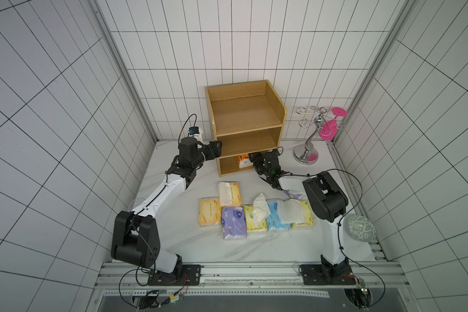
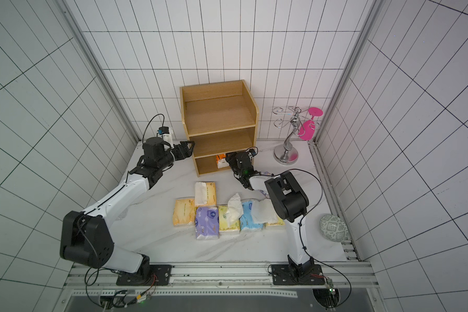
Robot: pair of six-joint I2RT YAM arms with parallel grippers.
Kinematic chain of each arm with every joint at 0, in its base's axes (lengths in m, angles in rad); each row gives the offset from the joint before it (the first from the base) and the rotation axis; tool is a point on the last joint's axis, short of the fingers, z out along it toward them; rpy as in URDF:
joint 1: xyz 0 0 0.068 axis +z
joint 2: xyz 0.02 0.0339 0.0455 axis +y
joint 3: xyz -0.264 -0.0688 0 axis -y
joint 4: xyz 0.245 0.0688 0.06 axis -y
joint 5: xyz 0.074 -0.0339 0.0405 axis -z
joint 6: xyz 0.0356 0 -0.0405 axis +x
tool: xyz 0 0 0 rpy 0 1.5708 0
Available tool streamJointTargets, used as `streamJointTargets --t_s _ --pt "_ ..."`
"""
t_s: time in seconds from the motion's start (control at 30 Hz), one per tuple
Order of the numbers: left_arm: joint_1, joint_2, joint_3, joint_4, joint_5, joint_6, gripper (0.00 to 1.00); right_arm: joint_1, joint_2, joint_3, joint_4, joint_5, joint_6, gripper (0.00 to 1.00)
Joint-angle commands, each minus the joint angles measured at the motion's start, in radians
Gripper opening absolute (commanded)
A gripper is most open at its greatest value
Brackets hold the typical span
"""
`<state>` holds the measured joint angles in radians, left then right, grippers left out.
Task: Remove the tissue boxes from the shelf
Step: Pick up a box of tissues from the shelf.
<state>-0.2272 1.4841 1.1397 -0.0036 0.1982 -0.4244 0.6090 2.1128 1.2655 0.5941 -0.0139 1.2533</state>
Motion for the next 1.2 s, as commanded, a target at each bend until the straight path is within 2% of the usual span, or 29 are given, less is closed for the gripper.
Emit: streamJointTargets --t_s 0.0,0.17,0.3,0.53,0.73,1.17 --pt "0.002 -0.031 -0.018 0.007 -0.024 0.033 0.87 0.008 0.035 0.062 -0.011 0.022 0.006 0.66" --pt "0.002 -0.040 -0.022 -0.001 -0.036 0.052 0.87 0.003 0.073 0.110 -0.053 0.003 0.002 0.64" --pt "0.002 -0.051 -0.020 -0.011 -0.053 0.060 0.87 0.003 0.095 0.137 -0.086 -0.017 -0.015 0.53" --pt "0.002 -0.068 -0.014 -0.022 -0.052 0.054 0.87 0.001 0.052 0.095 -0.092 -0.036 -0.050 0.21" --pt "0.000 -0.084 -0.006 -0.049 -0.058 0.043 0.87 0.007 -0.007 0.045 -0.123 -0.075 -0.087 0.00" --pt "-0.007 -0.150 0.014 -0.140 -0.076 0.038 0.87 0.074 -0.187 -0.194 -0.124 -0.105 -0.118 0.00"
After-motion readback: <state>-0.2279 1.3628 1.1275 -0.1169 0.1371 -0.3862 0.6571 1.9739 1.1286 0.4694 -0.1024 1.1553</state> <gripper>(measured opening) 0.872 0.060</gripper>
